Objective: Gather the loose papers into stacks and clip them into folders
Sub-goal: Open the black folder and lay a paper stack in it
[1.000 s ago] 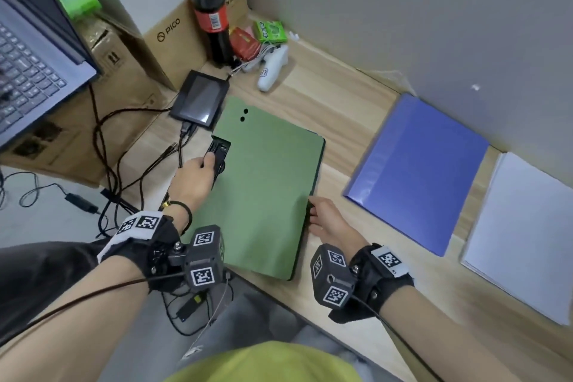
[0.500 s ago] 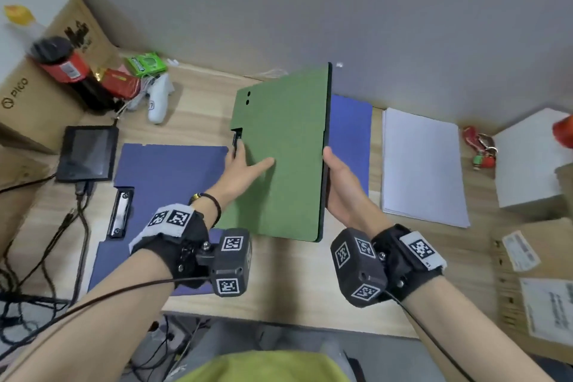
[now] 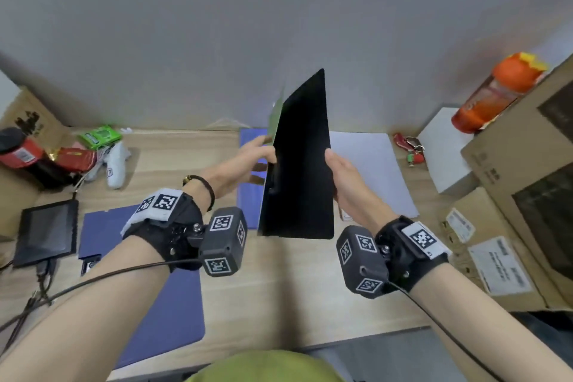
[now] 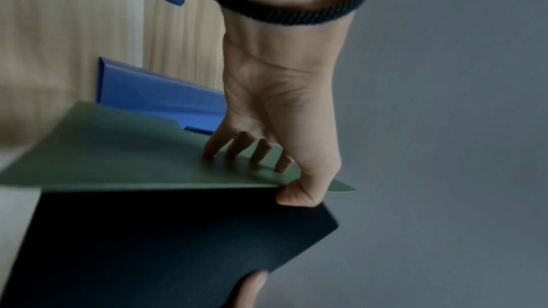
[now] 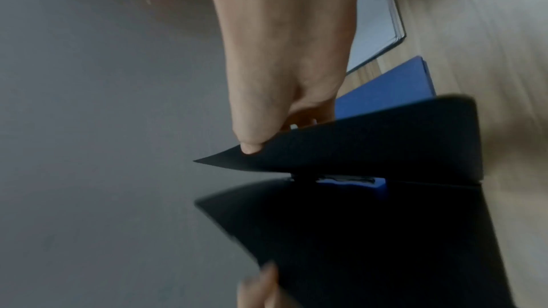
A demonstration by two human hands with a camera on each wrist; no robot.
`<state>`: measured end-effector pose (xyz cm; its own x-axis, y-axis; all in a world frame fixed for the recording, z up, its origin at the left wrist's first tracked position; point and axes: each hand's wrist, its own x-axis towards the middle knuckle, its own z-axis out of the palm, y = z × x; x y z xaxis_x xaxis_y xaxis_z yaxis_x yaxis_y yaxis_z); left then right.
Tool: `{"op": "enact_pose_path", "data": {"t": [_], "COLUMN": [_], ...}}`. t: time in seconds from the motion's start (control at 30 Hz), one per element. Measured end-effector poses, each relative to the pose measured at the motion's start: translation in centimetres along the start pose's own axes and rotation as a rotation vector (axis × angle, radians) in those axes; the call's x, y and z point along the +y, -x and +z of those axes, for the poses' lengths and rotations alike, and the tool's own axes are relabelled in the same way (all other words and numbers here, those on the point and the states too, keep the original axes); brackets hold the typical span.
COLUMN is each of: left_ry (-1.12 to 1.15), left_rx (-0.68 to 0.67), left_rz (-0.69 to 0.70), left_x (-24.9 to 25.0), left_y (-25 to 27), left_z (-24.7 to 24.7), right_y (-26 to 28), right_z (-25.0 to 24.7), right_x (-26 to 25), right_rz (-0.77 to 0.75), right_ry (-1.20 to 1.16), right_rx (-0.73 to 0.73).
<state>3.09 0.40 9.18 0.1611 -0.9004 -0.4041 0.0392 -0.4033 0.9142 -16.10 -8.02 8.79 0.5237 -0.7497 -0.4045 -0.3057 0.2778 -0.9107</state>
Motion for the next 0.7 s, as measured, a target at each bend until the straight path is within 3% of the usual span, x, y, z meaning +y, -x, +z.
{"op": "enact_pose_path", "data": {"t": [0.07, 0.17, 0.27, 0.37, 0.47, 0.57, 0.63, 0.7], "left_ry": [0.005, -0.024, -0.211, -0.213, -0.387, -0.266, -0.256, -0.284], "left_rx": [0.076, 0.342, 0.593, 0.69, 0.648, 0.712, 0.856, 0.931], "left_rz": [-0.032, -0.137, -0.272, -0.367, -0.559, -0.553, -0.484, -0.503], "left_x": [-0.4, -2.9, -7.3, -12.4, -16.3, -17.9, -19.4, -20.7], "left_y": [0.7, 2.1, 3.1, 4.2, 5.5, 7.0, 7.8, 8.8], "left_z": [-2.4, -5.8, -9.0, -11.6, -13.2, -12.2, -11.4, -11.3], "right_y": [-0.7, -0.8, -0.2, 0.1, 0.9, 1.7, 1.8, 1.8], "right_z": [-1.9, -5.0, -7.0, -7.4, -7.2, -6.3, -5.5, -4.8], "right_x": [0.6, 1.6, 3.6, 7.1, 10.7, 12.7, 13.4, 14.3], "right_rz": [0.071, 0.206, 0.246, 0.301, 0.357, 0.367, 0.36, 0.369], "right_ry": [0.056, 0.143, 0.247, 0.295, 0.265, 0.222, 0.193, 0.152], "right_rx": [0.119, 0.291, 0.335, 0.322, 0.292, 0.258, 0.23, 0.225]}}
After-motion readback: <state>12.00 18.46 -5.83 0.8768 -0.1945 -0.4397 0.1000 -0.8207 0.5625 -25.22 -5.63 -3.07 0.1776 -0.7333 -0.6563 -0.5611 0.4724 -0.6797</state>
